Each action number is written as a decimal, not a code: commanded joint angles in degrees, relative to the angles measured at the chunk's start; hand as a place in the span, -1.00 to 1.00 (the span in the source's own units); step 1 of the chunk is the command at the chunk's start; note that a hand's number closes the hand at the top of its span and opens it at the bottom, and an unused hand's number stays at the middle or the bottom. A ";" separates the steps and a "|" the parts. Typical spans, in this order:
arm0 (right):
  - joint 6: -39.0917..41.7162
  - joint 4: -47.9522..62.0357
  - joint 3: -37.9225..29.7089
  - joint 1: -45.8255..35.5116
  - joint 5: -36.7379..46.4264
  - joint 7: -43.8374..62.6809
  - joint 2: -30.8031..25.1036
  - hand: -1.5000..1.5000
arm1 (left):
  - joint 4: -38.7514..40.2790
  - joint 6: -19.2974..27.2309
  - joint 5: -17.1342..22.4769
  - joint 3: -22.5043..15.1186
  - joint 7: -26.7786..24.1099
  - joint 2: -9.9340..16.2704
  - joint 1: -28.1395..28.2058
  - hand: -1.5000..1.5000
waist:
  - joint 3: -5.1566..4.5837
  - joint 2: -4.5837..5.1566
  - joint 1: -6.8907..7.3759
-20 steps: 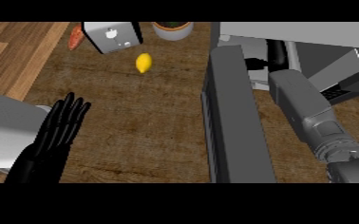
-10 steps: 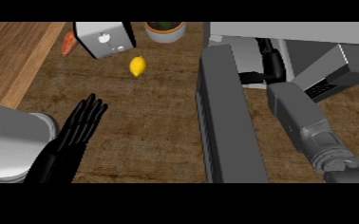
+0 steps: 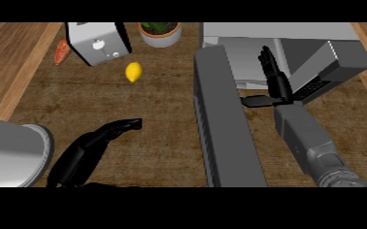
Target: Pick up the milk, place it into the microwave and close the microwave
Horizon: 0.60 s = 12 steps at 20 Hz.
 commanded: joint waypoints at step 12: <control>7.51 -14.94 3.87 17.17 0.09 -3.13 -0.85 -1.00 | 13.29 3.34 -13.77 -8.72 0.46 -2.52 -10.48 1.00 | -0.18 -1.36 -3.02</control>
